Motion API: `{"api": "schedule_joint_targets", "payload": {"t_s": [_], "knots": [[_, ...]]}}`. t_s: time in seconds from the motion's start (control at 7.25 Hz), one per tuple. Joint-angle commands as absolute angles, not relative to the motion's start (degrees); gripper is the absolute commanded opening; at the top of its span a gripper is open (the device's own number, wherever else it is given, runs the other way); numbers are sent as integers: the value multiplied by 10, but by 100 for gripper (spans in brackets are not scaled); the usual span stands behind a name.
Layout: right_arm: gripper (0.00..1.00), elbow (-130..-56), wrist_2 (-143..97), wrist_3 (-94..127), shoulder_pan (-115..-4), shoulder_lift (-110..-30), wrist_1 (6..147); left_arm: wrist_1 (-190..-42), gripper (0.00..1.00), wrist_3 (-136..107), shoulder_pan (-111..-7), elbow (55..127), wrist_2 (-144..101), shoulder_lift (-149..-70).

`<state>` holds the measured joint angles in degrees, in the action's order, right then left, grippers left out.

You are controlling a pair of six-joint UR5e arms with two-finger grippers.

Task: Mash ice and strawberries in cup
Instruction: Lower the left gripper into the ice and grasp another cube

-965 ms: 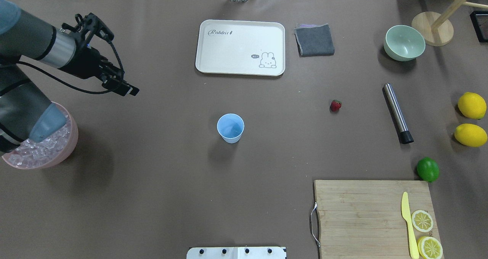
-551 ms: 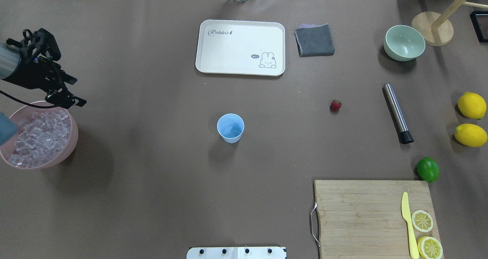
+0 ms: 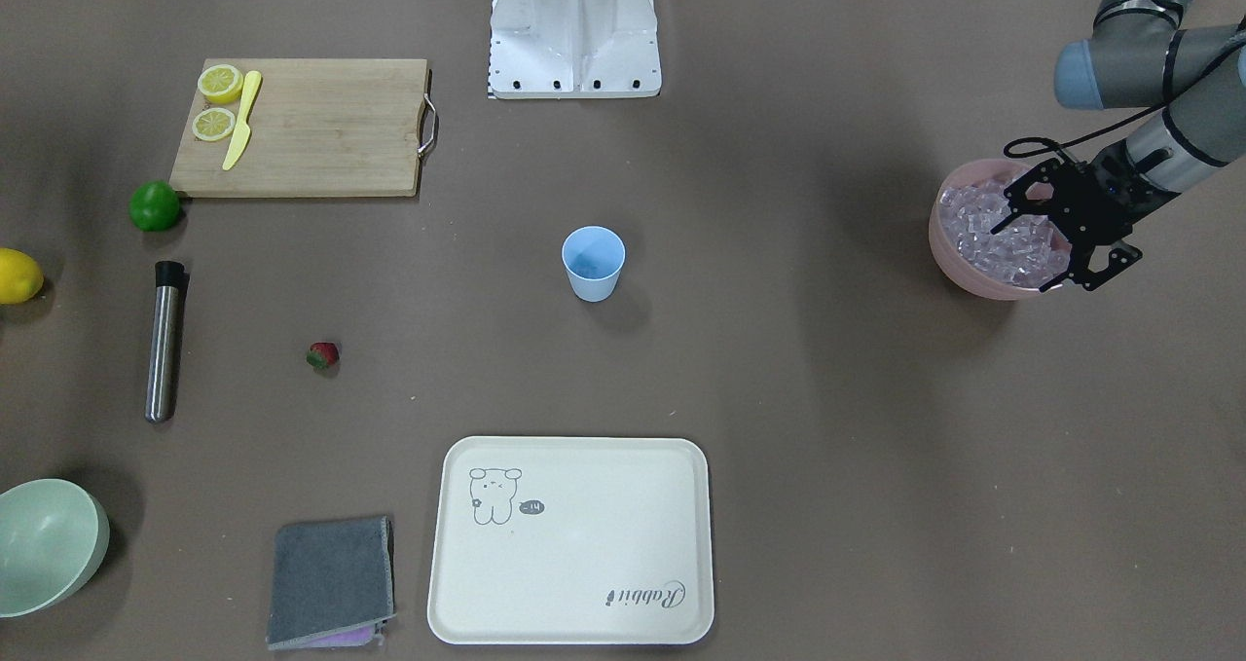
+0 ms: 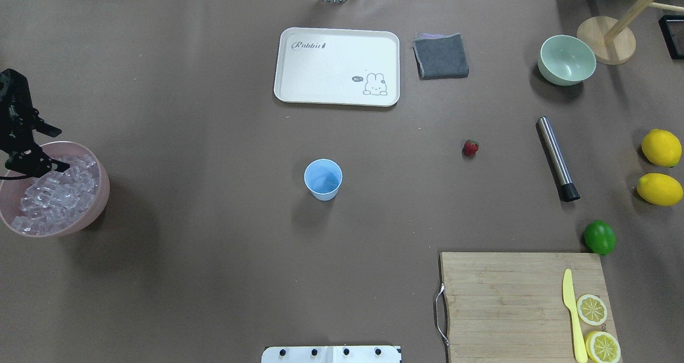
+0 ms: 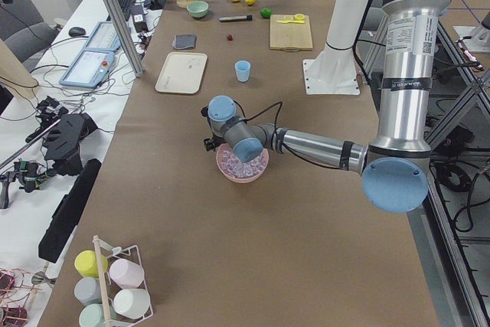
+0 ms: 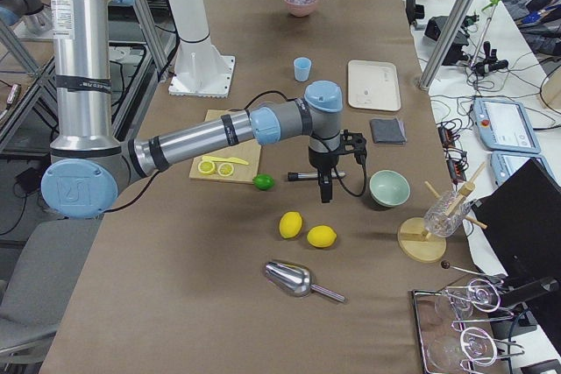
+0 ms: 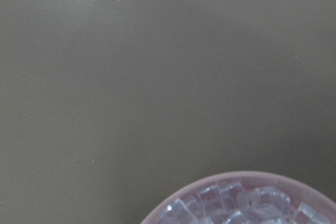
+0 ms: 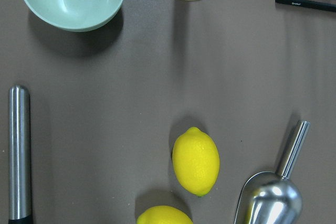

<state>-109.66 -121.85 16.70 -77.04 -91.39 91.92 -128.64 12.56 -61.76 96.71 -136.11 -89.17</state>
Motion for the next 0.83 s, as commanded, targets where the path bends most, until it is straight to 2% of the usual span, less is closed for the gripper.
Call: {"api": "schedule_joint_targets", "payload": {"t_s": [0.0, 0.55, 0.69], "knots": [[100, -1100, -1217, 167, -771, -918, 918, -1287, 89, 138, -614, 976, -1356, -866], [100, -1100, -1216, 175, -771, -918, 918, -1288, 84, 140, -581, 981, -1355, -861], [100, -1099, -1215, 193, -770, -918, 916, -1291, 76, 140, -578, 985, -1354, -841]]}}
